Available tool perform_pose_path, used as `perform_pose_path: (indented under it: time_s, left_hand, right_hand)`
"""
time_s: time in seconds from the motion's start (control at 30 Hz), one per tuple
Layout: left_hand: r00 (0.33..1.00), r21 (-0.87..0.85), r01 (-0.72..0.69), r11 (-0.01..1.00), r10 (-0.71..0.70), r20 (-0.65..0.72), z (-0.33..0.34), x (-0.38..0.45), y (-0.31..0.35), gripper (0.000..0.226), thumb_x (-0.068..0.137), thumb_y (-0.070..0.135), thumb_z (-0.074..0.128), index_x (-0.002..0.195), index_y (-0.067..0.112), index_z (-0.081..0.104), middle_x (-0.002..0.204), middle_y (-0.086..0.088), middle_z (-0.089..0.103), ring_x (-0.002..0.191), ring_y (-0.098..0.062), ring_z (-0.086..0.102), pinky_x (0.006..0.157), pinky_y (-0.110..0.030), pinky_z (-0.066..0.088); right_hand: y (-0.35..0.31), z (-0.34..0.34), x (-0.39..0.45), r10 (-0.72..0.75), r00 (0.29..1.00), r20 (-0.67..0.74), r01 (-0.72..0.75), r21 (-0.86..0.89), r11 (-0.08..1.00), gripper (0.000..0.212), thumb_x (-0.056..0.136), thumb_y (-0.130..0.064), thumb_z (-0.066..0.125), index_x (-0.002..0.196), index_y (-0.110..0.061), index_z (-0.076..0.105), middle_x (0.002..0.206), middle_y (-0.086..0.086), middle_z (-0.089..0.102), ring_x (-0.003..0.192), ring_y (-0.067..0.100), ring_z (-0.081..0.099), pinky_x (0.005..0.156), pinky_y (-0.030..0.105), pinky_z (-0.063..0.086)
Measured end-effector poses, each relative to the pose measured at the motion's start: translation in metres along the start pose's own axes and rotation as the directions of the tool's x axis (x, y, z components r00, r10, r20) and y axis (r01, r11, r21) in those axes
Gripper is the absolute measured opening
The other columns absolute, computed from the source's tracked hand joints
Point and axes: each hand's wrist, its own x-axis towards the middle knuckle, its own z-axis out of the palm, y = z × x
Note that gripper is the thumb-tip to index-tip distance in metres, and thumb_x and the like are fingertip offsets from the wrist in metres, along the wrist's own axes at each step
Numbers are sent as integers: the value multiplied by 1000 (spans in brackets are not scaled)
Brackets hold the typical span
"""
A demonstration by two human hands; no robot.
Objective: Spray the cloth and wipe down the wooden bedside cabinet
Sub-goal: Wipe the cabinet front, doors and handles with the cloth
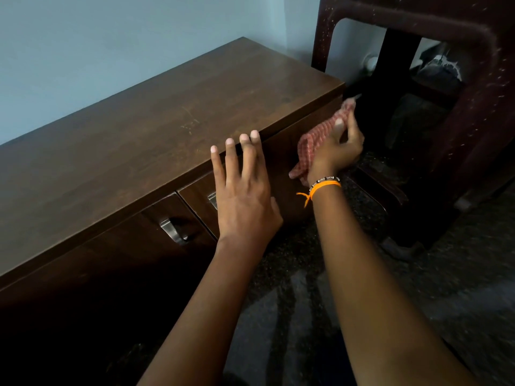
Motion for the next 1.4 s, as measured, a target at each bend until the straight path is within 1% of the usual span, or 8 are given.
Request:
perform_pose_path:
  time_s: [0.27, 0.47, 0.63, 0.8, 0.97, 1.17, 1.3, 1.4]
  left_hand:
    - [1000, 30, 14, 999, -14, 15, 0, -1, 6, 102, 66, 33, 65, 145, -6, 13, 145, -22, 30, 135, -44, 24, 114, -51, 5]
    - [999, 3, 30, 1000, -31, 41, -5, -3, 8, 100, 76, 34, 60, 147, -1, -1, 152, -18, 16, 141, -40, 11, 112, -51, -6]
    - [999, -76, -2, 997, -1, -44, 2, -21, 1, 88, 68, 26, 66, 144, 2, 28, 142, -17, 39, 137, -39, 25, 114, -50, 1]
    - [979, 59, -126, 990, 114, 171, 24, -82, -22, 93, 67, 29, 70, 143, -2, 27, 149, -18, 30, 142, -32, 16, 113, -45, -6]
    - [968, 185, -150, 971, 106, 226, 38, -95, -39, 94, 70, 30, 66, 144, -5, 19, 156, -17, 10, 143, -28, 6, 114, -44, -5]
    - [983, 108, -52, 993, 32, 180, 38, -97, -35, 90, 75, 25, 65, 144, -7, 17, 154, -24, 10, 143, -33, 11, 114, -43, 5]
    - [973, 108, -57, 992, 31, 227, 39, -101, -38, 93, 77, 25, 62, 146, -5, 9, 156, -20, 3, 144, -28, 3, 114, -43, -1]
    - [967, 96, -62, 993, 36, 252, 41, -101, -41, 93, 76, 23, 64, 146, -5, 9, 155, -20, 4, 144, -29, 3, 115, -43, -8]
  right_hand:
    - [32, -16, 2, 393, 901, 183, -403, 22, 915, 35, 98, -5, 35, 127, -6, 53, 131, 15, 55, 120, 26, 54, 105, 36, 43]
    - [-9, -9, -14, 269, 936, 228, -298, 104, 949, 52, 93, 3, 34, 140, -19, 38, 151, 4, 32, 133, 19, 38, 103, 25, 42]
    - [9, -15, -11, 259, 936, 239, -280, 55, 959, 52, 94, 4, 31, 142, -16, 35, 148, 8, 29, 131, 17, 36, 103, 19, 29]
    - [76, -43, -24, 615, 760, 210, -618, -59, 784, 50, 93, -61, 32, 133, -33, 43, 129, 6, 56, 123, 22, 49, 96, 33, 41]
    - [125, -53, -33, 601, 764, 236, -592, -116, 798, 54, 100, -19, 25, 148, -24, 2, 155, 6, 17, 138, 24, 29, 116, 43, 24]
    - [154, -47, -24, 723, 679, 130, -727, -20, 686, 93, 60, -94, 29, 128, -33, 48, 137, 6, 50, 109, 27, 56, 101, 50, 42]
    - [100, -41, -32, 597, 784, 170, -616, 102, 781, 70, 77, -75, 43, 116, -19, 60, 115, 0, 65, 93, 17, 65, 70, 33, 58]
    - [51, -28, -40, 427, 867, 257, -474, 163, 865, 51, 93, -42, 40, 134, -12, 45, 142, 11, 45, 128, 23, 47, 103, 39, 44]
